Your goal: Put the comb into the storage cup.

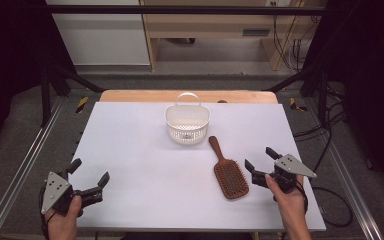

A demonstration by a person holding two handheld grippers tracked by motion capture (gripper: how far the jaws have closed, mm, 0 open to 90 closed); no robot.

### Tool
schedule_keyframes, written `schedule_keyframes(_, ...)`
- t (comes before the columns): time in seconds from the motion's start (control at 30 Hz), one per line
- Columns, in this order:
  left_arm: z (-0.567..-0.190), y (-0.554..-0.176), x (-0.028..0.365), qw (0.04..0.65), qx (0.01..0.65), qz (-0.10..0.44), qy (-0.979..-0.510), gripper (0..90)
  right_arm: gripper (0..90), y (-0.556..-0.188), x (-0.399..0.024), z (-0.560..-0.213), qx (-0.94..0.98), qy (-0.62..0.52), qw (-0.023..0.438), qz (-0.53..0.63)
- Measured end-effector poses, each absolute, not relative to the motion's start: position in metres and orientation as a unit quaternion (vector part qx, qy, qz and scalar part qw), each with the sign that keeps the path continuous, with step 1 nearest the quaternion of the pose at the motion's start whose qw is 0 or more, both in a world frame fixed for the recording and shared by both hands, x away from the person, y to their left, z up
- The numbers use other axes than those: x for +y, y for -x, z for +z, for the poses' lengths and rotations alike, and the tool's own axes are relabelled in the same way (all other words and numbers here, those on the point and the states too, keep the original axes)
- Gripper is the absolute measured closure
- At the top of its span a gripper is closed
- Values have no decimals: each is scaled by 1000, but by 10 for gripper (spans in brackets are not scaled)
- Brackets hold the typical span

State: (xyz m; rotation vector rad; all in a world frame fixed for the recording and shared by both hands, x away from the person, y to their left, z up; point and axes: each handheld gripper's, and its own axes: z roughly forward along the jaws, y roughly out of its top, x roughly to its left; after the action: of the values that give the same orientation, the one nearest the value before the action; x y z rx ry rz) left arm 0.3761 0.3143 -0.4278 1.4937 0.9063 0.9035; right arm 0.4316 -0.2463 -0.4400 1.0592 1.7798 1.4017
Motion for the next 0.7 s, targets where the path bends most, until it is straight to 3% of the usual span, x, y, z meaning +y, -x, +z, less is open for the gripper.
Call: schedule_keyframes(0.7,-428,-380,320,549,395,390,-625,11,139,-436,-245,-441,676,-421,300,525)
